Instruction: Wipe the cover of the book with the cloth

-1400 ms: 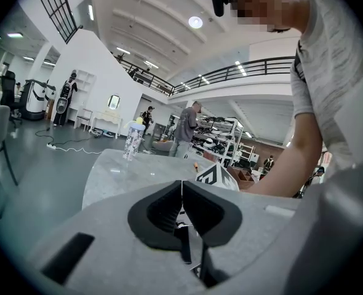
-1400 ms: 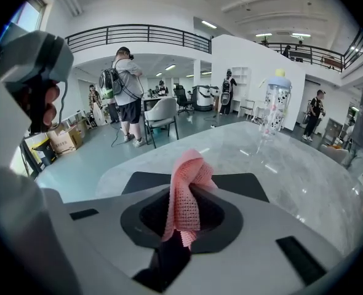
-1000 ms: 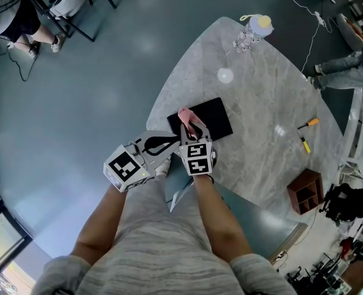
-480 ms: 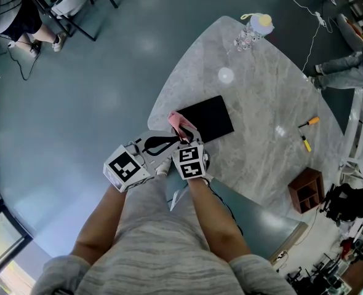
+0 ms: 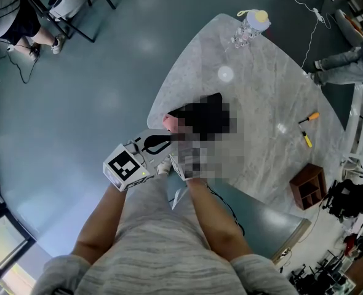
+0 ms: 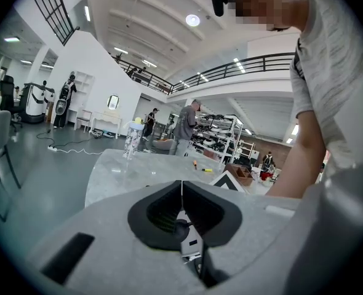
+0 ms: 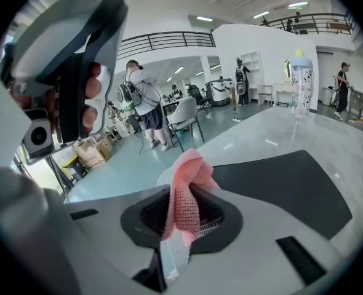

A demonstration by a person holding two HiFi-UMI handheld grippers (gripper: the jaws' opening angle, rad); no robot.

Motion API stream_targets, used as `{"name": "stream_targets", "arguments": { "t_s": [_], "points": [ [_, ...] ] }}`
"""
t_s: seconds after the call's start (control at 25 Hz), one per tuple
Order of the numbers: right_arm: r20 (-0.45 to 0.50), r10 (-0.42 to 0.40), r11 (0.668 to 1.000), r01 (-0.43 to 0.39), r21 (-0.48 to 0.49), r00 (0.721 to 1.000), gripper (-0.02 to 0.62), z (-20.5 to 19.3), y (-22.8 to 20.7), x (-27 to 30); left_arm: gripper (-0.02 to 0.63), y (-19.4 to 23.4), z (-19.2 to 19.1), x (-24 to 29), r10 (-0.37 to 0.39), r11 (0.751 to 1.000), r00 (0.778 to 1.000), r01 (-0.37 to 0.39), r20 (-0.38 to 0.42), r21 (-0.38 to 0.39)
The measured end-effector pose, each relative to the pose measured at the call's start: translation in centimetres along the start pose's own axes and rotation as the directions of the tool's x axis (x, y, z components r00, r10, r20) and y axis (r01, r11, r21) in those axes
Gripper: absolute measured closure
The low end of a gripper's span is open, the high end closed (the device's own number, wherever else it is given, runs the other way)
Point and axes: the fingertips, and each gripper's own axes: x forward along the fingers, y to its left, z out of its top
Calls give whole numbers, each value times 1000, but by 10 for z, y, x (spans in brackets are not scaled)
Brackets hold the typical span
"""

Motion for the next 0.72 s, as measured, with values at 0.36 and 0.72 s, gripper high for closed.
{"name": "stream_targets", "arguments": {
  "t_s": [0.36, 0.72],
  "points": [
    [71, 245, 937, -255, 237, 967, 546, 6, 42, -13, 589, -3, 6, 2, -3, 1000, 1000, 3, 4, 12],
    [102, 343, 877, -357, 321, 934, 546, 11, 32, -29, 589, -8, 12, 11, -5, 1000, 1000, 5, 14, 15]
  ]
}}
